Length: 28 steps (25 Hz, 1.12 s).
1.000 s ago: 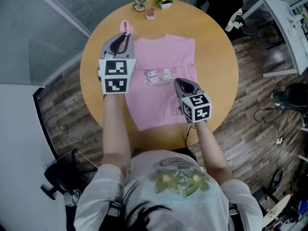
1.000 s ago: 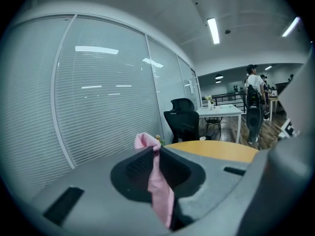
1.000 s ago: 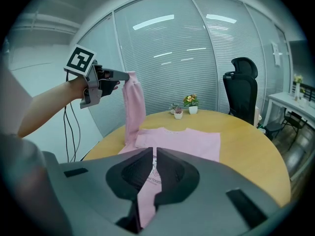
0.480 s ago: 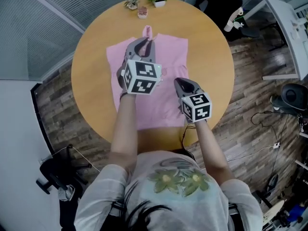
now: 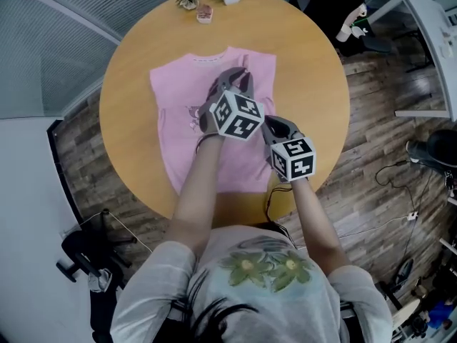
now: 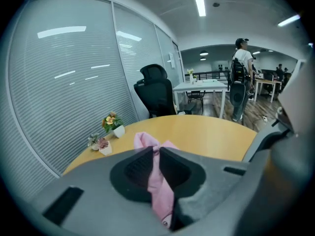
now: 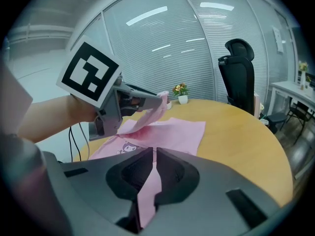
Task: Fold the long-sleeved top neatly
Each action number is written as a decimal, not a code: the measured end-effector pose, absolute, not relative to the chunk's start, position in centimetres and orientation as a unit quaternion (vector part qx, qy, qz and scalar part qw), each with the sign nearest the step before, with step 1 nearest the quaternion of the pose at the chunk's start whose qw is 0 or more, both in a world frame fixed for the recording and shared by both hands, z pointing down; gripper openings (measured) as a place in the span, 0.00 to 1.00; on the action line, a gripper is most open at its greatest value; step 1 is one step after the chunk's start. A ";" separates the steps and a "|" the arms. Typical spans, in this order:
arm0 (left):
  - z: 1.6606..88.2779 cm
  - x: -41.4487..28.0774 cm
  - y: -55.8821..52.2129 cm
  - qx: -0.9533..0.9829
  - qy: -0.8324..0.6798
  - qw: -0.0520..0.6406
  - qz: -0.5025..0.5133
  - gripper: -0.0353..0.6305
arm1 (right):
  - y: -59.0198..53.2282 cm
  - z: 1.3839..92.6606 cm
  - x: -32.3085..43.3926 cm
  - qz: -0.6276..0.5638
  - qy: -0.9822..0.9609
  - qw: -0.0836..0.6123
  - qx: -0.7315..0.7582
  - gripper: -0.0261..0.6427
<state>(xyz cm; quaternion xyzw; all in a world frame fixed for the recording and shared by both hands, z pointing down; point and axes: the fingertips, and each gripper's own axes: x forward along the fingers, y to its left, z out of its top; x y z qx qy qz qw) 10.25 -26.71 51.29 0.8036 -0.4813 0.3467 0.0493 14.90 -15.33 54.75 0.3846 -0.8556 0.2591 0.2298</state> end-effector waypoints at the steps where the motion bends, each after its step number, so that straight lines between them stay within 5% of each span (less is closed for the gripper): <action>1: 52.2 10.7 -26.8 0.803 -0.477 0.057 0.352 0.11 | -15.5 55.0 15.1 0.261 -0.855 0.231 0.385 0.09; 19: 63.9 15.8 -26.5 0.812 -0.386 0.152 0.409 0.12 | -16.4 58.5 17.8 0.294 -0.831 0.247 0.402 0.09; 28: 62.4 16.9 -23.9 0.841 -0.341 0.197 0.370 0.31 | -15.6 58.1 17.6 0.287 -0.831 0.253 0.404 0.09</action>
